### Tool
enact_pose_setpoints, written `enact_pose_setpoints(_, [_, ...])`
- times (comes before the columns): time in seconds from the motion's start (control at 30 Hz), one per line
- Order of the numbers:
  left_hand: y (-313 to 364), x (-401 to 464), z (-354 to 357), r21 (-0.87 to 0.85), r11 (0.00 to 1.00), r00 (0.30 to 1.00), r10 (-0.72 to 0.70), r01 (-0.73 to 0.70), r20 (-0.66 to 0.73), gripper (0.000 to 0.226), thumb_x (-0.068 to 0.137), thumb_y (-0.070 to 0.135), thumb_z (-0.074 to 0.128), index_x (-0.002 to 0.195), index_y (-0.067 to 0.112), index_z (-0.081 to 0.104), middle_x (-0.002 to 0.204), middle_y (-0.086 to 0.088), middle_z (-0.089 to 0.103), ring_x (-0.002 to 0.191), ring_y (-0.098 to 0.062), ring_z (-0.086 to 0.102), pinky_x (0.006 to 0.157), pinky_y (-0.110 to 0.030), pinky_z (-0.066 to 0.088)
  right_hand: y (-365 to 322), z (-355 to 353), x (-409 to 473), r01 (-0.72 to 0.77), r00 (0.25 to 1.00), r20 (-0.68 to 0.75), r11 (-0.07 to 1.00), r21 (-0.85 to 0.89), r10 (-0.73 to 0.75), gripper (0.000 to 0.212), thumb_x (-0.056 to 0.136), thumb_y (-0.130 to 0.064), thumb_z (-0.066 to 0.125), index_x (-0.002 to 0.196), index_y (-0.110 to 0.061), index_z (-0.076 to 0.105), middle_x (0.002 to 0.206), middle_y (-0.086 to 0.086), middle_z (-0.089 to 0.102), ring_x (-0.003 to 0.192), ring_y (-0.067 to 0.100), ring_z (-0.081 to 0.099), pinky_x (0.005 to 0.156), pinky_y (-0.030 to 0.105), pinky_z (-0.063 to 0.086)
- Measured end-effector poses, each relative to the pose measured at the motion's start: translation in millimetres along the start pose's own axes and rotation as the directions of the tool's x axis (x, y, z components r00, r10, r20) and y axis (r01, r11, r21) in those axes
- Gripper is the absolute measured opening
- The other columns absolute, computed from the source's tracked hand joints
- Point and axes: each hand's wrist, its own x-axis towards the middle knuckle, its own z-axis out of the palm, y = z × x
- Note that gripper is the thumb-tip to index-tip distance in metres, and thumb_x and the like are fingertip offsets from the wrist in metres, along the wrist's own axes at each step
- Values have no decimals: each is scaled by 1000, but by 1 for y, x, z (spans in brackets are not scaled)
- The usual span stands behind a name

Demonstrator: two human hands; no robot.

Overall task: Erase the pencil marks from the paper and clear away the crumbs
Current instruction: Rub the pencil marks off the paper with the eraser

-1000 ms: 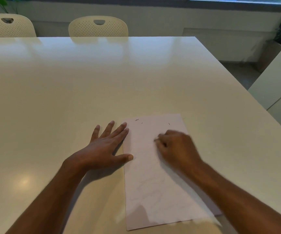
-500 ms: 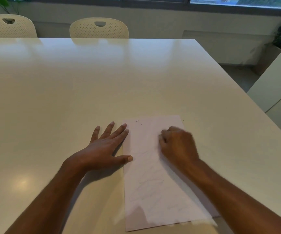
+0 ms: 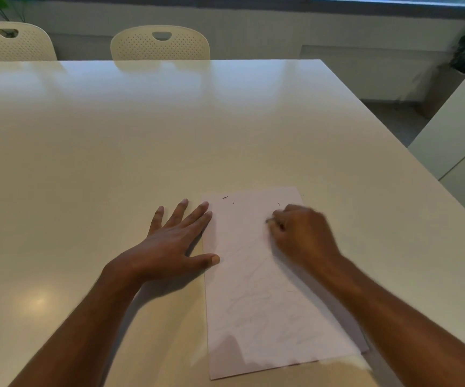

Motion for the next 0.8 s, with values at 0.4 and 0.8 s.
enact_pose_setpoints(0.4, [-1,1,1,2,1000,1000,6,-6,-3,113,65,99,10,156,37,-16,150,29,-38,137,-4,-44,117,-50,-24,18,-4,10,-115,992,-66,989,-93,109,31,89,-34,49,74,-14,68,73,5,62,70,30,64,59,31,44])
enact_pose_setpoints(0.8, [-1,1,2,-1,1000,1000,10,-10,-15,111,68,98,12,156,36,-16,152,28,-36,139,-5,-43,118,-52,-22,-6,0,-9,-37,999,-23,998,-46,36,24,85,-27,56,65,-15,61,65,1,56,60,29,61,53,29,42])
